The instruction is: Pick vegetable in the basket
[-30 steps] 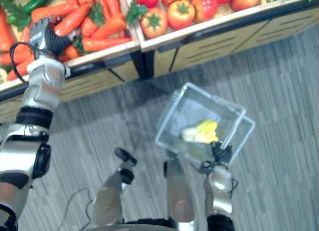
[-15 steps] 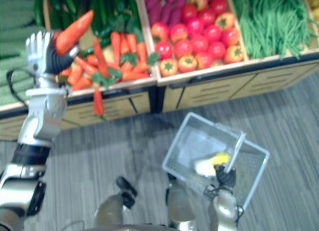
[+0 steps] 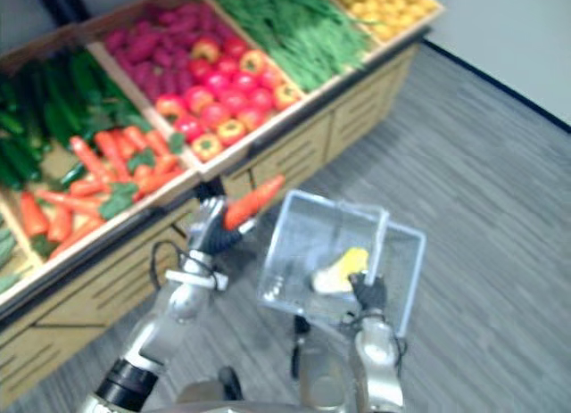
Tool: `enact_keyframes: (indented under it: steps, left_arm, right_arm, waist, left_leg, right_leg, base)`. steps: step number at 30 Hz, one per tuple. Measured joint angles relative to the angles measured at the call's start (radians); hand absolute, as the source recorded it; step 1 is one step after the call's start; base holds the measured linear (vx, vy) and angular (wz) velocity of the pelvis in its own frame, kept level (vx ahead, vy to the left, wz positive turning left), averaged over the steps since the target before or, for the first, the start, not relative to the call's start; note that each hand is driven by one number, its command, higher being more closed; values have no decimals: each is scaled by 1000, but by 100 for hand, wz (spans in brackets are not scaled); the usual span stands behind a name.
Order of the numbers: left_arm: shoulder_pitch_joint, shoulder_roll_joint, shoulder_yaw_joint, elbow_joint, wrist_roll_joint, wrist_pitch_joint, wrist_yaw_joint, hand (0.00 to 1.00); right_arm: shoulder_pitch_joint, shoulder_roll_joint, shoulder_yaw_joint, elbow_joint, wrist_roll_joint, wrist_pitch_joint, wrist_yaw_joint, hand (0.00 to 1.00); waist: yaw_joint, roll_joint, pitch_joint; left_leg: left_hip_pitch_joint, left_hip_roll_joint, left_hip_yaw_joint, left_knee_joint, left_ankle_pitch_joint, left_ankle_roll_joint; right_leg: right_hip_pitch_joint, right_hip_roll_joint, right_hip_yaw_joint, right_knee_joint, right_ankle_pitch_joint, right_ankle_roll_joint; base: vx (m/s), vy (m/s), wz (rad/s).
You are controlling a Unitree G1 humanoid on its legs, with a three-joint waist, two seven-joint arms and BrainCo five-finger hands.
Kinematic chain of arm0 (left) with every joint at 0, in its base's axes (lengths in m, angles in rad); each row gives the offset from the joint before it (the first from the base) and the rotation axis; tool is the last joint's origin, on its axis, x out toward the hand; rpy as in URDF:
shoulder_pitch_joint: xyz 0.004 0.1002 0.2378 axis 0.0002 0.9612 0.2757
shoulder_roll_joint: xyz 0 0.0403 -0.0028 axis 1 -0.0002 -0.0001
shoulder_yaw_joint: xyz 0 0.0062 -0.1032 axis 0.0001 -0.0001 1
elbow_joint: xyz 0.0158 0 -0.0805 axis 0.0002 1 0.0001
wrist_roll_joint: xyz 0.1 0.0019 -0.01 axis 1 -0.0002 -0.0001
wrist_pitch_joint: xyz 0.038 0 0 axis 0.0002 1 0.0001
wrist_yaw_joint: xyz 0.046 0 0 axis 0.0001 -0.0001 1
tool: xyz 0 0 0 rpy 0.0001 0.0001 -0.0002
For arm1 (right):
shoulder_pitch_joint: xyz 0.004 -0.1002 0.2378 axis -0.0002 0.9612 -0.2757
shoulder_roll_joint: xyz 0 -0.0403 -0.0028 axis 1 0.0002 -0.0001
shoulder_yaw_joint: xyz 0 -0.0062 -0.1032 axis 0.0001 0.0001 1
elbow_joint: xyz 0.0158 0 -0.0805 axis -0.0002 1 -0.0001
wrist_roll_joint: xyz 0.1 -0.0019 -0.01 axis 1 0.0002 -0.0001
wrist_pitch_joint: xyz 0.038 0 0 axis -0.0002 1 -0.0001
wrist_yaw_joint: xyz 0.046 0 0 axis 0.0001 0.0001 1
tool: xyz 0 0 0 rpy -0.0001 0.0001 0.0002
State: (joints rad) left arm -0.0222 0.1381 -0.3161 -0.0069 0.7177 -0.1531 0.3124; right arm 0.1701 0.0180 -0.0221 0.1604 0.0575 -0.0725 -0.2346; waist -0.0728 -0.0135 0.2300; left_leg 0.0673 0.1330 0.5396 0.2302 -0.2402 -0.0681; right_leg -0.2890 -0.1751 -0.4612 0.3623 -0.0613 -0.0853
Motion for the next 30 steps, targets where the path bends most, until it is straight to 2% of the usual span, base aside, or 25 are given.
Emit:
enact_keyframes:
  steps: [1,2,3,4,5,6,7,8,10,11,12,13,14,16,18,19,20,23,26,30]
  left_arm:
    - [29,-15,14,6,-10,1,-13,100]
    - [29,-15,20,15,-16,-2,-17,100]
    - [27,-26,25,48,-37,-17,-28,100]
    - [20,-38,25,71,-48,-16,-34,100]
    - [19,-44,17,90,-47,-15,-43,100]
    - [21,-52,3,117,-48,-14,-47,100]
    - [24,-58,1,137,-48,-12,-50,100]
    - [24,-66,-4,168,-47,-11,-56,100]
    - [22,-79,-13,222,-48,-11,-54,100]
    - [20,-79,-16,246,-48,-10,-53,100]
    - [24,-82,-19,253,-48,-10,-51,100]
    - [28,-92,-22,266,-51,-11,-44,100]
    - [29,-94,-23,268,-71,-12,-31,100]
    - [29,-95,-36,285,-73,-6,-17,100]
    - [30,-95,-68,313,-73,4,-14,100]
    - [29,-98,-83,338,-71,10,-13,0]
    - [26,-97,-90,356,-69,12,-13,0]
    - [-1,-97,-116,410,-65,34,-14,0]
    - [-7,-97,-119,442,-36,53,-15,0]
    - [-23,-97,-65,443,-27,76,-16,0]
  right_arm:
    - [-9,-8,50,-1,-15,4,3,100]
    - [-25,-13,76,-1,-19,4,3,100]
    - [-61,-22,114,-2,-23,5,12,100]
    - [-75,-23,126,-3,-26,4,27,100]
    - [-78,-22,142,-2,-26,3,33,100]
    - [-91,-23,166,-1,-25,8,41,100]
    - [-96,-26,183,-1,-24,11,46,100]
    - [-96,-33,209,-1,-21,12,52,100]
    - [-83,-54,292,-12,-14,21,75,100]
    - [-66,-66,328,-36,-10,21,82,100]
    - [-66,-73,347,-42,-8,21,89,100]
    - [-69,-81,375,-58,8,21,100,100]
    - [-72,-83,385,-67,38,20,103,100]
    - [-81,-84,389,-67,79,20,114,100]
    - [-78,-93,397,-74,102,20,123,100]
    - [-69,-103,403,-91,107,20,131,100]
    - [-50,-107,406,-105,108,20,136,100]
    - [-15,-121,408,-159,119,20,143,100]
    - [-14,-120,402,-173,120,19,154,100]
    - [30,-111,321,-182,118,17,162,100]
  waist:
    - [2,-13,6]
    - [11,-3,0]
    - [56,27,-31]
    - [46,24,-32]
    - [46,19,-33]
    - [51,8,-33]
    - [49,12,-36]
    - [46,18,-39]
    - [54,8,-39]
    - [54,6,-39]
    - [54,5,-41]
    - [65,3,-44]
    - [82,-3,-45]
    - [81,-4,-46]
    - [74,-4,-48]
    - [73,-1,-61]
    - [71,-16,-73]
    - [54,-31,-84]
    - [49,-27,-87]
    - [49,-17,-99]
  left_leg:
    - [2,-6,33,27,-27,24]
    - [-2,-11,29,9,-36,38]
    - [1,25,145,-41,-27,29]
    - [7,28,193,-38,-22,23]
    - [13,26,228,-38,-18,18]
    - [25,22,284,-37,-8,2]
    - [30,29,304,-35,-2,-3]
    - [35,45,315,-27,3,-3]
    - [42,122,316,79,4,-5]
    - [35,151,254,154,-6,-2]
    - [24,153,192,182,-18,1]
    - [-13,125,25,217,-42,19]
    - [-45,61,-171,201,-75,3]
    - [-65,-3,-365,147,-85,4]
    - [-67,-3,-378,89,-49,5]
    - [-79,0,-360,48,-8,2]
    - [-81,-1,-357,35,-3,0]
    - [-50,-26,-349,-62,39,1]
    - [-26,-45,-327,-112,63,9]
    - [-5,-62,-303,-129,68,11]
  right_leg:
    - [13,27,-8,-36,44,-13]
    - [17,70,36,-101,91,2]
    - [7,107,-13,-139,67,2]
    - [3,49,-98,19,-52,-10]
    - [22,-1,-128,90,-133,30]
    - [34,2,-133,52,-159,52]
    - [39,29,-113,17,-131,22]
    - [58,77,-86,-52,-93,-1]
    - [127,168,-14,-182,-28,-28]
    - [155,197,34,-217,-14,-28]
    - [163,211,60,-230,-6,-25]
    - [172,234,119,-255,11,-18]
    - [174,251,179,-277,24,-11]
    - [198,271,235,-318,42,7]
    - [227,286,244,-349,44,10]
    - [225,295,244,-349,44,10]
    - [222,292,246,-352,46,11]
    - [219,275,250,-368,68,16]
    - [222,265,266,-394,108,-8]
    - [233,253,292,-409,131,5]
  base:
    - [-175,34,-151]
    - [-283,18,-266]
    - [-265,-46,-237]
    - [-209,-65,-231]
    - [-100,-133,-150]
    - [-36,-91,-126]
    - [-25,-141,-120]
    - [38,-153,-95]
    - [71,-199,-123]
    - [52,-101,-110]
    - [43,-46,-124]
    - [25,-27,-155]
    - [7,-19,-162]
    - [-30,-5,-120]
    - [-34,50,-72]
    - [11,93,-46]
    - [23,96,-30]
    - [56,130,3]
    - [55,198,-19]
    - [25,215,-15]
